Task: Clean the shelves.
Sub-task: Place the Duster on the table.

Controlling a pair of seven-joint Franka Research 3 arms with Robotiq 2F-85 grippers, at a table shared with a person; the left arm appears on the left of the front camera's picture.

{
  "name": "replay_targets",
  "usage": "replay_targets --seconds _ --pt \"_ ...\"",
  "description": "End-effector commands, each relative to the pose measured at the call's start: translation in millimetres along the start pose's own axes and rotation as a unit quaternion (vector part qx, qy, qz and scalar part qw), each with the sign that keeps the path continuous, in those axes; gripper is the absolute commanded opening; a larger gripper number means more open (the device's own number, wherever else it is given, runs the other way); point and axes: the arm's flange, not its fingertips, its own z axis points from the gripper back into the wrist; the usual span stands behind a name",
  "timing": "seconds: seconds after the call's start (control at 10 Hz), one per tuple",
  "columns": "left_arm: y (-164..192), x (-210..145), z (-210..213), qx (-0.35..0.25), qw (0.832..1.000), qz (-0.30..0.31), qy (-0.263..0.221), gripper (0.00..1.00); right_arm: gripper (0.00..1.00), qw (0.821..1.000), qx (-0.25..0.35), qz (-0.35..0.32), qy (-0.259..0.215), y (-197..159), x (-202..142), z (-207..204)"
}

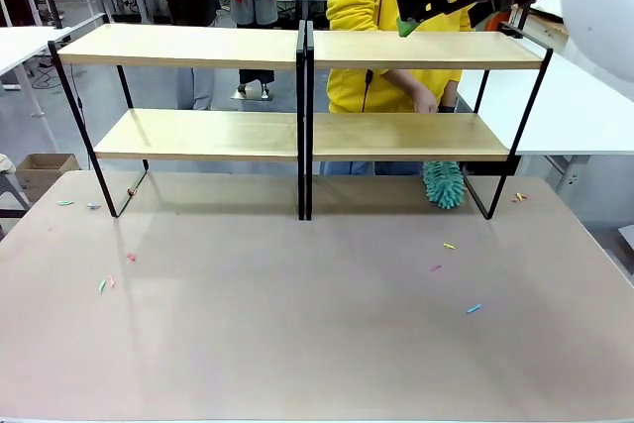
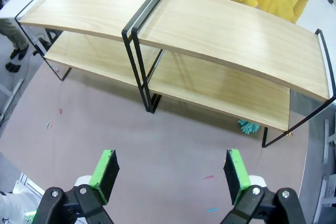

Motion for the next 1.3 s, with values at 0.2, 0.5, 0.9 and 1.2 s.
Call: replay_targets --seconds 0.2,0.5,0.9,1.2 --pt "-1 -3 2 -0.002 1.000 -0.014 0.007 0.13 1.00 1.000 -0.003 -0.001 -0.002 0 1 0" --pt "0 0 0 -0.001 1.000 0.000 0.000 0.13 1.00 1.000 0.000 0.000 0.000 0 0 0" --pt "39 -4 -77 -0.092 0.952 -0.029 0.291 0.13 1.00 0.932 0.191 -0.247 0.182 -88 -84 -9" --pt "121 -17 -170 -0.221 0.890 -0.033 0.398 0.13 1.00 0.847 0.204 -0.424 0.245 -160 -187 -40"
